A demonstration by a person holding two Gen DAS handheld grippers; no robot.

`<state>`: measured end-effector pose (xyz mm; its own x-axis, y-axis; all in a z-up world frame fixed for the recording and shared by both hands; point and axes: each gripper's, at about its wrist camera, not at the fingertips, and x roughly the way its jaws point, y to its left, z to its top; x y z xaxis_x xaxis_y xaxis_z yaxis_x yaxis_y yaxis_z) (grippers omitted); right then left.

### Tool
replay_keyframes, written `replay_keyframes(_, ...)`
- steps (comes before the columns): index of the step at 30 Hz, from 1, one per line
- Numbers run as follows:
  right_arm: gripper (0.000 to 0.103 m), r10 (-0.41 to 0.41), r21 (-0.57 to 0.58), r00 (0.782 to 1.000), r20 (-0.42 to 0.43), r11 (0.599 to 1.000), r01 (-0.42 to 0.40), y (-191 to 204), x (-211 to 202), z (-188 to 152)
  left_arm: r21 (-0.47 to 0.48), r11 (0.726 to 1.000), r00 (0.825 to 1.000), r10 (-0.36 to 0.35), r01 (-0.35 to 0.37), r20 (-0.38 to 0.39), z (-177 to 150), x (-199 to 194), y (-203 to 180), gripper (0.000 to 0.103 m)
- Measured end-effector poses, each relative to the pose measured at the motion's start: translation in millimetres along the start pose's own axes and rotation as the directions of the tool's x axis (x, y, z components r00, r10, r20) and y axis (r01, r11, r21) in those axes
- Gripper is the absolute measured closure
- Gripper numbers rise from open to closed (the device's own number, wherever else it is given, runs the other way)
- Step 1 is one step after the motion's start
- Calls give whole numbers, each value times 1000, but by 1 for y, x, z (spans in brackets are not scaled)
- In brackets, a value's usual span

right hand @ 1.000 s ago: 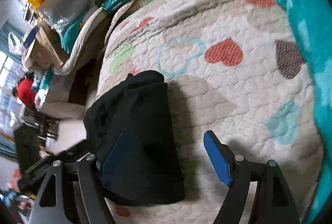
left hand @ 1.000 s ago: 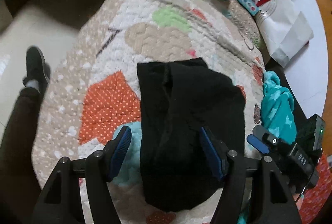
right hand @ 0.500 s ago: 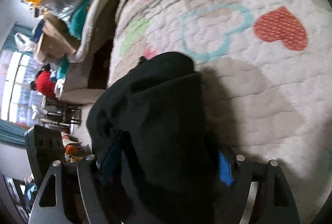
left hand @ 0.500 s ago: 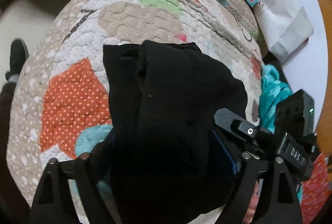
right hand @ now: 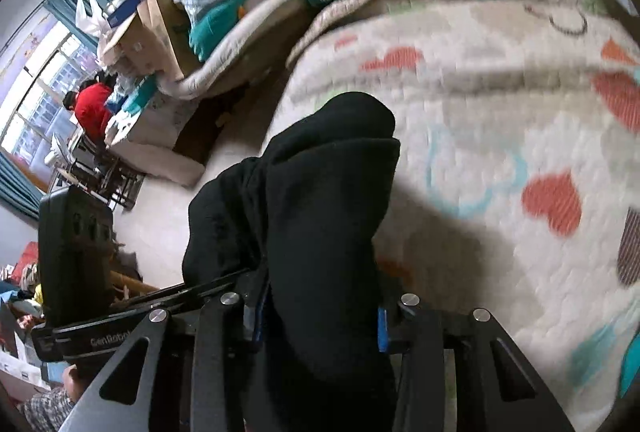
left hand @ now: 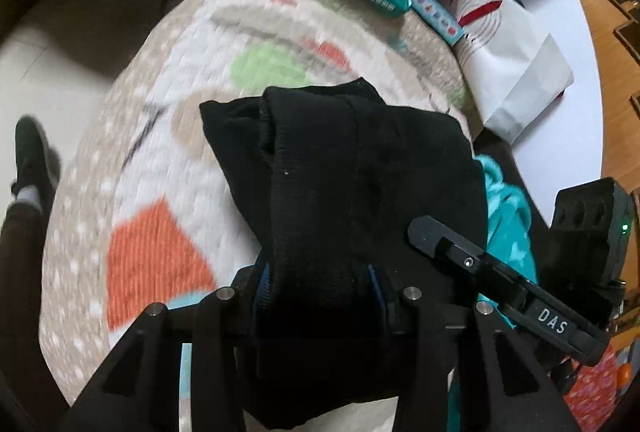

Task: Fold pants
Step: 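Lay the folded pants down and open the left gripper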

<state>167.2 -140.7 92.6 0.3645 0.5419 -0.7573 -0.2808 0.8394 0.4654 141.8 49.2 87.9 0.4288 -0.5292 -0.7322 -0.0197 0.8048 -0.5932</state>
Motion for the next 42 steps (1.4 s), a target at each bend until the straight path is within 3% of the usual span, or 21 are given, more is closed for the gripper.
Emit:
replay_keyframes(4, 61, -7, 29, 999, 35, 1000, 6, -6, 3, 31, 73, 996, 998, 46, -48, 34, 33, 10, -19, 63)
replay_keyframes(9, 61, -47, 62, 998, 34, 997, 45, -20, 26, 64, 110, 987, 993, 116, -115, 1, 66, 47, -24, 61)
replay_keyframes(13, 60, -70, 95, 997, 13, 993, 68, -40, 44, 73, 123, 980, 987, 160, -157, -12, 76, 73, -14, 58)
replay_keyframes(15, 52, -100, 120, 995, -11, 988, 101, -53, 57, 73, 98, 978, 982, 186, -183, -20, 77, 84, 1, 51)
replay_keyframes(17, 47, -147, 161, 989, -16, 976, 148, -69, 64, 69, 48, 988, 988, 148, -147, -38, 76, 89, 18, 40)
replay_keyframes(18, 37, -141, 177, 990, -14, 974, 142, -73, 63, 68, 19, 992, 992, 122, -122, -39, 74, 89, 26, 39)
replay_keyframes(20, 28, -120, 226, 993, -2, 967, 118, -88, 58, 63, 2, 997, 997, 76, -76, -33, 73, 87, 33, 39)
replay_keyframes(23, 22, -123, 231, 992, 16, 966, 116, -97, 48, 58, 8, 998, 998, 54, -54, -22, 69, 84, 35, 38)
replay_keyframes(27, 21, -140, 214, 989, 38, 968, 128, -96, 35, 51, -9, 999, 999, 32, -32, -7, 62, 79, 38, 38)
replay_keyframes(35, 21, -174, 210, 983, 51, 964, 160, -84, 18, 38, -214, 973, 996, -87, 82, -14, 57, 66, 67, 34)
replay_keyframes(42, 21, -206, 184, 979, 14, 962, 200, -76, 5, 14, -226, 971, 996, -85, 81, -11, 43, 54, 67, 32)
